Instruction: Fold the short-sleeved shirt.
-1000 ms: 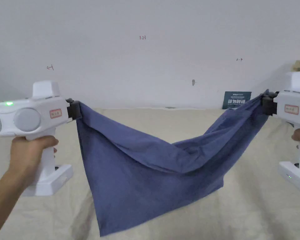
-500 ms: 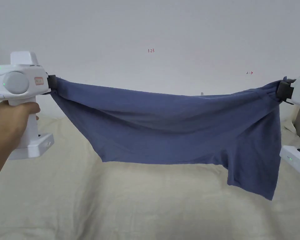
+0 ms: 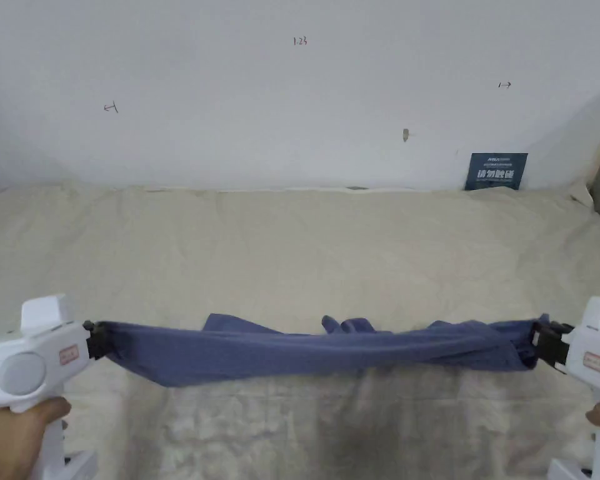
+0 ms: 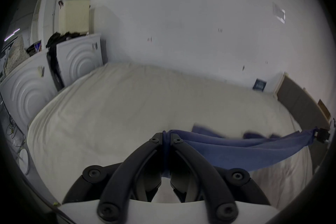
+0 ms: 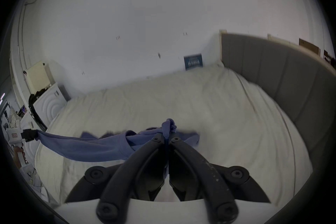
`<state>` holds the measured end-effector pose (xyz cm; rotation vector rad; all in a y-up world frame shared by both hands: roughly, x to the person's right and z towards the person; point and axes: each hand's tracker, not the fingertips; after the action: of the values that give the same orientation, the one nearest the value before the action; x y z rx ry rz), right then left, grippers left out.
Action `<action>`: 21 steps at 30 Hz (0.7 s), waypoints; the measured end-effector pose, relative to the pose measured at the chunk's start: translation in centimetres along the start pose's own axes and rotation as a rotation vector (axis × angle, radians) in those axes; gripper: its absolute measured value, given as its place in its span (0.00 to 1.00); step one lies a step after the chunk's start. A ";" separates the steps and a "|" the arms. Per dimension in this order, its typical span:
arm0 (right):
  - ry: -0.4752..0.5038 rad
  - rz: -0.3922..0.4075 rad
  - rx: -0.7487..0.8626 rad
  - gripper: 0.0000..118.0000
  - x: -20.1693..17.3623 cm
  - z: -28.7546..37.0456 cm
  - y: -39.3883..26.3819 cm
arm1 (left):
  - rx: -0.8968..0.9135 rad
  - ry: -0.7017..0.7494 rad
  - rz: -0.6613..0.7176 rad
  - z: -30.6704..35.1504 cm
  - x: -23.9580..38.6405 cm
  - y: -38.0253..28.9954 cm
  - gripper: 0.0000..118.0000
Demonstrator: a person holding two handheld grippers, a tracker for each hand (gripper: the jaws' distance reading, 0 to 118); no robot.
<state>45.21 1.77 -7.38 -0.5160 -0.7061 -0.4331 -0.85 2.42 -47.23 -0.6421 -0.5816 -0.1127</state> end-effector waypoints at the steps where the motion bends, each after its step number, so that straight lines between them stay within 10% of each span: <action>1: -0.009 -0.020 -0.030 0.03 0.6 0.7 -2.4 | -0.038 -0.003 0.001 0.7 -0.5 -2.6 0.06; 21: -0.126 -0.127 -0.409 0.04 5.8 5.7 -22.5 | -0.404 0.121 0.008 4.7 -5.1 -21.8 0.05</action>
<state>34.28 -13.92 7.09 -0.8927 -0.7774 -0.6748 -13.29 -12.63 -35.35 -1.0216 -0.4416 -0.2635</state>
